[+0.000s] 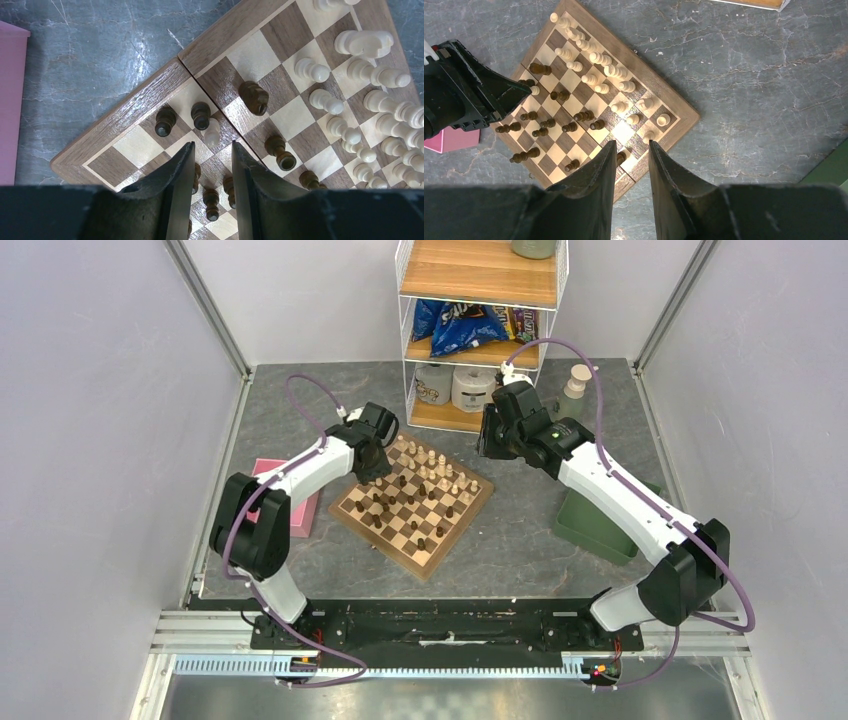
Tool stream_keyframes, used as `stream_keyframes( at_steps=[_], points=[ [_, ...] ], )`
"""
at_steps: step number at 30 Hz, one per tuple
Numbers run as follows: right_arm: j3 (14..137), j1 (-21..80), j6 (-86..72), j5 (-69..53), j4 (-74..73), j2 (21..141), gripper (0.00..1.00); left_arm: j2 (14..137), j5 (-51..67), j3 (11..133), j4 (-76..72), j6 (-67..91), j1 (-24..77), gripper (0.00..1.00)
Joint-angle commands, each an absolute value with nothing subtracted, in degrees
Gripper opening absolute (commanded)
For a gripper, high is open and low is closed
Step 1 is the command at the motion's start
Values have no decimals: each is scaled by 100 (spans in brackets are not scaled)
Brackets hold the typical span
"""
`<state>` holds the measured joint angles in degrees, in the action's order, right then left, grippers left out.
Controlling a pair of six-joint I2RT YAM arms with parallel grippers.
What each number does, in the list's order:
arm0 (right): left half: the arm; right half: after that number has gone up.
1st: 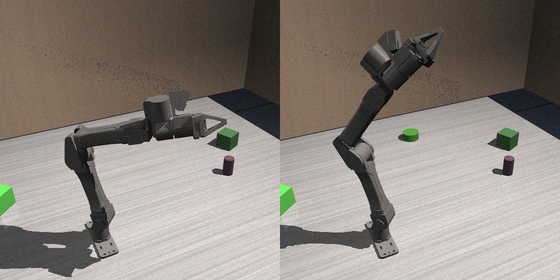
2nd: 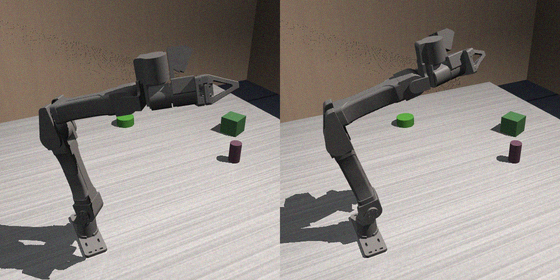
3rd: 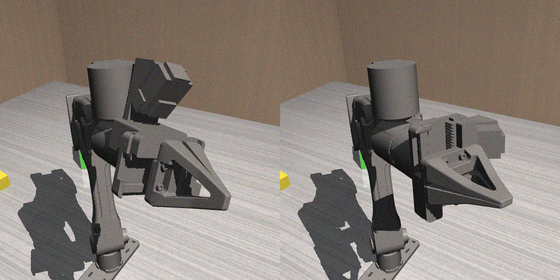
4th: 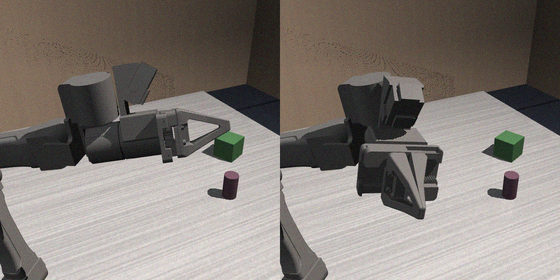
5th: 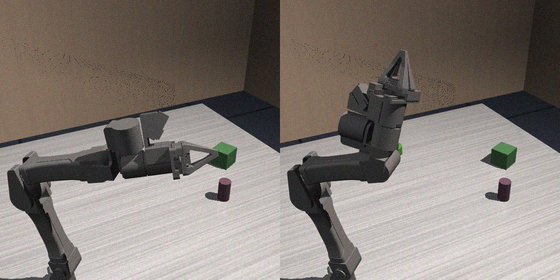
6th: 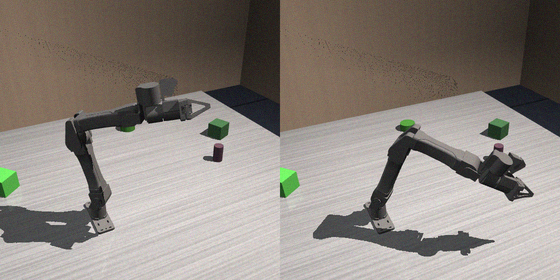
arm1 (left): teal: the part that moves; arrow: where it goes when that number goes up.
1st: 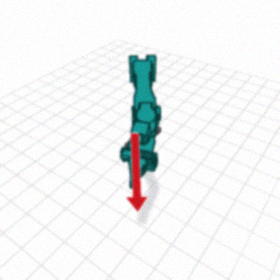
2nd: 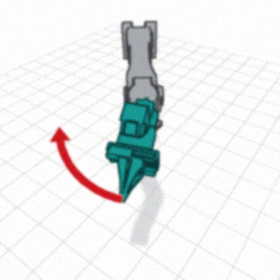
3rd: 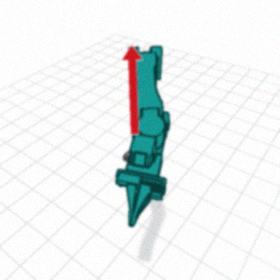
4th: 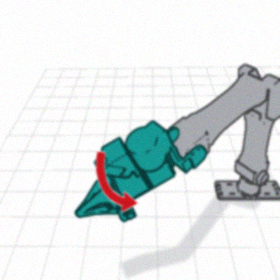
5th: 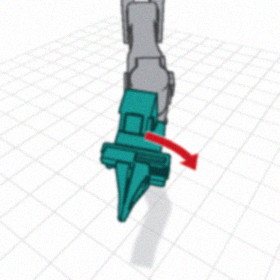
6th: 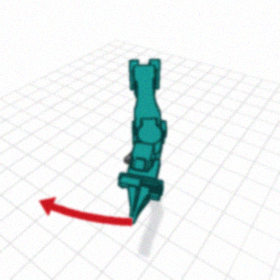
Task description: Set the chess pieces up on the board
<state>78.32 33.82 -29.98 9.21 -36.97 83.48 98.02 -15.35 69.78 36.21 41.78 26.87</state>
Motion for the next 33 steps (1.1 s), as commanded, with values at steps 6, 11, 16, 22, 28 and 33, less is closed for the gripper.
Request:
stream_keyframes(
  at_steps=[6,11,16,22,28,33],
  points=[
    [7805,3326,-2927,811,-3533,8374,37,9993,-1854,7354,3577,4342,2720,38],
    [7800,3305,-2927,791,-3533,8370,37,10030,-1833,7348,3574,4333,2716,38],
    [7787,3296,-2935,776,-3524,8390,37,10097,-1811,7343,3577,4333,2721,37],
    [7788,3279,-2923,741,-3506,8408,37,10116,-1848,7322,3577,4289,2720,36],
    [7787,3268,-2927,722,-3489,8417,37,10130,-1877,7321,3577,4239,2716,33],
    [7781,3261,-2922,718,-3489,8420,37,10134,-1872,7322,3599,4223,2720,26]
  ],
)
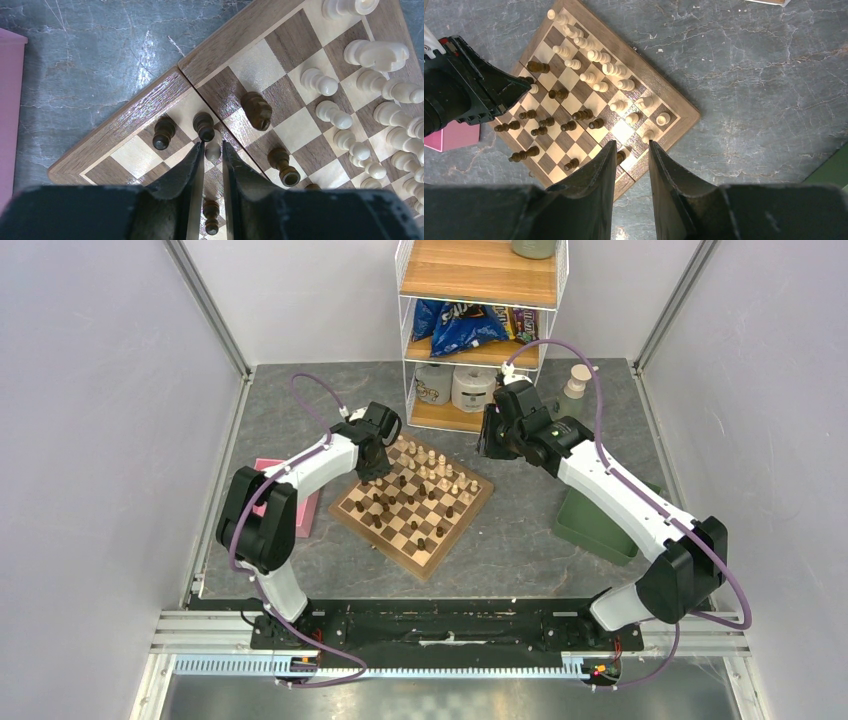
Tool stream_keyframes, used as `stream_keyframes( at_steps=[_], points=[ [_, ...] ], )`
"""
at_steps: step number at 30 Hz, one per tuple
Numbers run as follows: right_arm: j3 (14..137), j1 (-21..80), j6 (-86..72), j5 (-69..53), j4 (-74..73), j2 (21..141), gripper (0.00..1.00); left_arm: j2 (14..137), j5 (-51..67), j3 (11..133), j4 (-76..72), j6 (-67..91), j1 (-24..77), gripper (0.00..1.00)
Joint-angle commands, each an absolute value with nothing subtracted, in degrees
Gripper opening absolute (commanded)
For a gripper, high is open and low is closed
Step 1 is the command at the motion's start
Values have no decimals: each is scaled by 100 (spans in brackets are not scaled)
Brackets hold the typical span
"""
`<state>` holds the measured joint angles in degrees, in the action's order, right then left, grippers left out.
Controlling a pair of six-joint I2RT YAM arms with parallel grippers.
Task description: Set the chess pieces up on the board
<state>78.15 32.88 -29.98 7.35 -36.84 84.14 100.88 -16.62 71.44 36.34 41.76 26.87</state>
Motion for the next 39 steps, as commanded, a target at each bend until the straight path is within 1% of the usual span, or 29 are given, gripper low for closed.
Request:
stream_keyframes(
  at_steps=[1,4,8,11,26,30,35,39],
  points=[
    [7778,3260,-2919,713,-3489,8420,37,10135,-1864,7321,3607,4219,2716,26],
    [7778,3255,-2934,696,-3485,8429,37,10116,-1877,7304,3642,4201,2716,23],
    [7770,3252,-2935,691,-3480,8438,37,10047,-1907,7245,3679,4201,2716,12],
    [7770,3252,-2936,679,-3476,8452,37,9940,-1890,7191,3674,4201,2718,10],
    [7752,3252,-2978,615,-3458,8506,37,9574,-1770,7110,3681,4192,2716,9],
    [7753,3252,-2970,631,-3464,8502,37,9426,-1577,7265,3709,4133,2716,8],
    [7774,3243,-2962,650,-3474,8508,38,9169,-1521,7528,3761,3947,2716,3],
    [7770,3235,-2962,660,-3472,8509,38,9235,-1390,7910,3823,3696,2716,2]
  ],
)
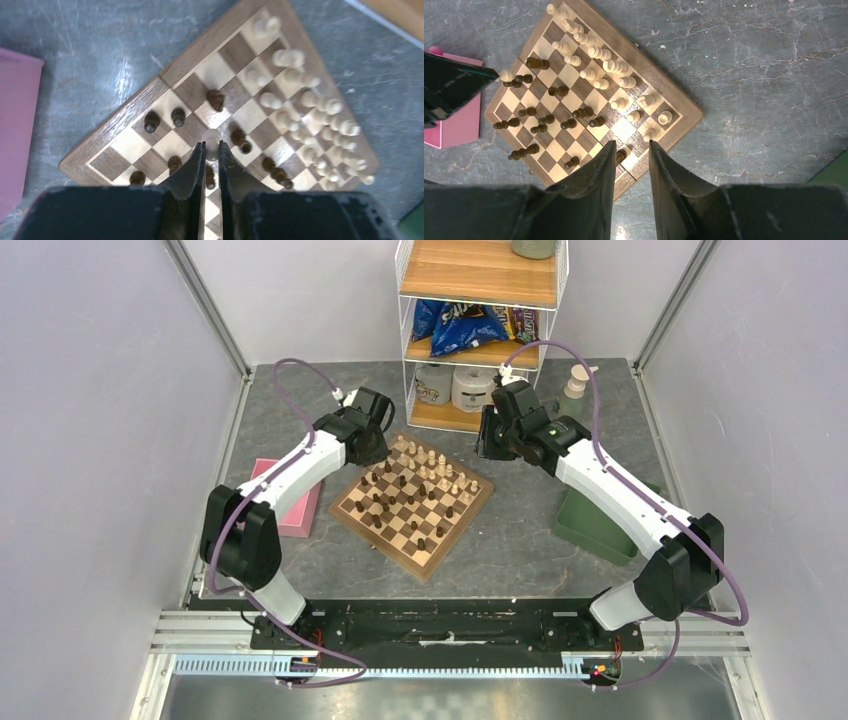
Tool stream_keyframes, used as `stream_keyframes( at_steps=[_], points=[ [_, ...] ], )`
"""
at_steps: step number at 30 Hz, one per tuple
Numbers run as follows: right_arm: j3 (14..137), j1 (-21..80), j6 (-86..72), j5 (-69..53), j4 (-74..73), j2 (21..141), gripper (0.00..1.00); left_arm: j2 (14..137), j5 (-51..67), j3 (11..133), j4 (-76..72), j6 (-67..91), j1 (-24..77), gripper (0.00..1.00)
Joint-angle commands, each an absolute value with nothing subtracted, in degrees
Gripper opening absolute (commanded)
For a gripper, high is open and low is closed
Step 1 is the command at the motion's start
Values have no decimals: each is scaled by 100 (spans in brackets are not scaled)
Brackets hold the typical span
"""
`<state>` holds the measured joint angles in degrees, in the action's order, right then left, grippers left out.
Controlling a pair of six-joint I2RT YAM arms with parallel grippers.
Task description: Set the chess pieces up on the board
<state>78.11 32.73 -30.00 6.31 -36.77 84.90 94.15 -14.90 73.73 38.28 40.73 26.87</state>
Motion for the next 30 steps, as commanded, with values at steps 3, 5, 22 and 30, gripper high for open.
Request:
stream_keyframes(
  at_steps=[3,5,22,30],
  points=[
    [7770,3227,-2967,661,-3471,8508,38,9514,-1326,8336,3842,3458,2714,2],
    [7761,3230,-2970,666,-3472,8483,38,9784,-1314,8703,3916,3333,2707,2],
    [7708,3199,-2978,738,-3524,8341,38,11135,-1389,9545,4102,3082,2628,2],
    [7682,3190,-2971,738,-3522,8299,38,11410,-1428,9589,4093,3073,2607,2]
  ],
)
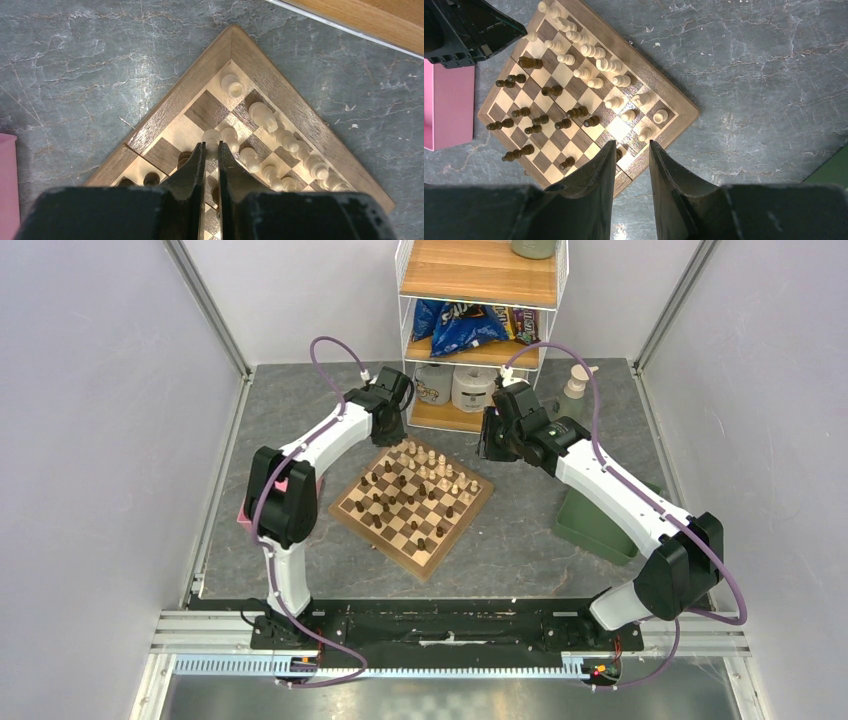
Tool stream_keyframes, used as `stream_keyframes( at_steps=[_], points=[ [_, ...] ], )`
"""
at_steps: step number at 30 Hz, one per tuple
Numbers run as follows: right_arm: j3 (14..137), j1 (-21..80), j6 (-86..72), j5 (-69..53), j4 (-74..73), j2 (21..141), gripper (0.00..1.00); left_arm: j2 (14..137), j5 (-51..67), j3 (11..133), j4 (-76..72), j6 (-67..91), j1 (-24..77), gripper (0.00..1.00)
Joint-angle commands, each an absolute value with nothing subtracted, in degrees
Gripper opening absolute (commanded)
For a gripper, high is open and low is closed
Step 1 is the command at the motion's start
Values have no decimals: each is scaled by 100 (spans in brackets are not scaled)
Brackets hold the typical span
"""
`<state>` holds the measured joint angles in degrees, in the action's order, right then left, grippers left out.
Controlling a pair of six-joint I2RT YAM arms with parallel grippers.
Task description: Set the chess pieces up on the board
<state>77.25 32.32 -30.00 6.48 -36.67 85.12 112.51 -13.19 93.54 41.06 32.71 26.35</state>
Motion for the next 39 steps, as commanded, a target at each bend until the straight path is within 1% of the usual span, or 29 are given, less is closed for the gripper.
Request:
stream_keyframes(
  at_steps=[1,22,25,28,36,39],
  points=[
    [7684,3187,-2967,738,-3524,8304,38,11435,-1417,9604,4096,3080,2593,2],
    [7691,3138,-2944,695,-3524,8313,38,11826,-1444,9712,4078,3079,2570,2],
    [7684,3129,-2940,688,-3520,8299,38,11882,-1444,9727,4077,3085,2567,4],
    [7663,3133,-2944,688,-3523,8288,38,11890,-1424,9719,4074,3100,2565,8],
    [7655,3120,-2947,677,-3525,8279,38,11876,-1490,9730,4078,3087,2561,25],
    [7655,3119,-2953,682,-3524,8272,38,11858,-1495,9738,4081,3086,2560,37]
  ],
)
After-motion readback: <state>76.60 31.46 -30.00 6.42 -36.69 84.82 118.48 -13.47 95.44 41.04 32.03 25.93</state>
